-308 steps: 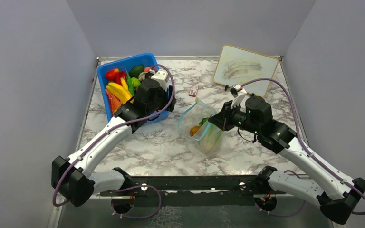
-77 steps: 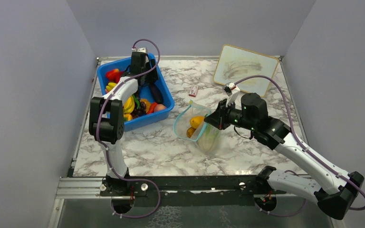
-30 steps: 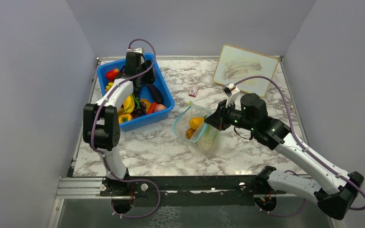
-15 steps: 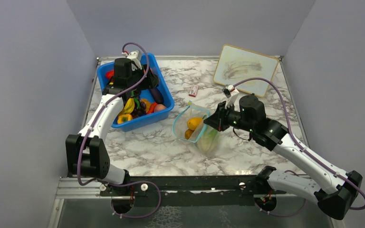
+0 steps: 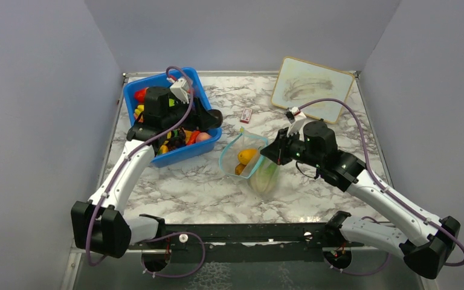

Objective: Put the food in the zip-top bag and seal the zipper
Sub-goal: Place the fake vegetable in the zipper food storage bag.

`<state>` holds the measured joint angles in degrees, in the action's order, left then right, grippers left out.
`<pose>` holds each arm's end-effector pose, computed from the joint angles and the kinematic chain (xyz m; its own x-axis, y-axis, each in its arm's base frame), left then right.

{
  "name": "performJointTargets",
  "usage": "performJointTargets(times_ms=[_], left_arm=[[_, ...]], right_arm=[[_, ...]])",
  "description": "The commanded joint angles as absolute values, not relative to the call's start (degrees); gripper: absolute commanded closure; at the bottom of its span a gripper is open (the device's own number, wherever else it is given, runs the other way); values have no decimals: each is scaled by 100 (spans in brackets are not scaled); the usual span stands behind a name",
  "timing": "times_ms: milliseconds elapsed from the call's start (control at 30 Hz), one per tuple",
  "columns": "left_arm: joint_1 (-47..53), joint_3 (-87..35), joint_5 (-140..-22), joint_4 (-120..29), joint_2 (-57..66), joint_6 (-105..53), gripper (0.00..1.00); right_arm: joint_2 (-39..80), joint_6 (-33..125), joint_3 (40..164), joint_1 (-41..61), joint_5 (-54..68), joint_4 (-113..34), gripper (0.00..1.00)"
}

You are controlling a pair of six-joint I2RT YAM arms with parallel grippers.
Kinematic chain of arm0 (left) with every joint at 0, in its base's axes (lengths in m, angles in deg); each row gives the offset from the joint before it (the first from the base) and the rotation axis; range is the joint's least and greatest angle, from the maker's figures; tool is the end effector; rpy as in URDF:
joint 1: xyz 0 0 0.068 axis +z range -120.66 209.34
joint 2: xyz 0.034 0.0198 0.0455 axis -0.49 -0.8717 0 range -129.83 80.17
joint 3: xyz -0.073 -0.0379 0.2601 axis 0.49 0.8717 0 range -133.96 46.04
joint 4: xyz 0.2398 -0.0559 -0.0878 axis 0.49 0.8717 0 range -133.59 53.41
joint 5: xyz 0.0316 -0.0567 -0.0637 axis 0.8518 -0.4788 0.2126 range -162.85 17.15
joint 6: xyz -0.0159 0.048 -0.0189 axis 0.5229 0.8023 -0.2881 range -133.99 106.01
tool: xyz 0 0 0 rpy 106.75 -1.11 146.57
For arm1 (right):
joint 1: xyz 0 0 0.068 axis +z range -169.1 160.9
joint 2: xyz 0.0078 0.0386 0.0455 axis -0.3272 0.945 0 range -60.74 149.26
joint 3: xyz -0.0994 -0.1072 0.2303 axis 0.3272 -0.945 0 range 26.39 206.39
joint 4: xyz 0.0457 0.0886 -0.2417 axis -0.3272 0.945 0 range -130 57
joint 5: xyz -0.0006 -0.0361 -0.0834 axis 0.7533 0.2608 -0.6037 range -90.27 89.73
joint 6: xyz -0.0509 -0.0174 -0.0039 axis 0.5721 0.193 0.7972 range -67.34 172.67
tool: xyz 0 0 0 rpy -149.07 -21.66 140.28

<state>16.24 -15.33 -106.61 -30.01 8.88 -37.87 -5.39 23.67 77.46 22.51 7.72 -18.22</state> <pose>0.2701 -0.0833 0.3391 -0.6324 -0.1985 -0.7488 0.4689 0.6714 -0.5739 0.1588 0.1477 0.3242 -0.6514 0.0636 -0.7561 -0.4976 0.7165 0.4889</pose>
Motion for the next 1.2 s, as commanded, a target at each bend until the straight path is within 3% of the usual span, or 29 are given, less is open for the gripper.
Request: performJointTargets(times_ms=[0, 367, 833, 1167], left_arm=[[1344, -1284, -11396, -3078, 1215, -3703, 56], [451, -1087, -12001, -3136, 1307, -3743, 55], [192, -402, -12074, -4316, 959, -4472, 56], [-151, -462, -11878, -4638, 842, -4799, 55]], right_arm=[[-476, 2261, 7871, 2239, 343, -2005, 99], [-220, 2316, 8159, 2238, 673, -2244, 99], [-348, 2529, 7795, 2234, 1985, -3139, 99], [-306, 2488, 7786, 2238, 2273, -3185, 99]])
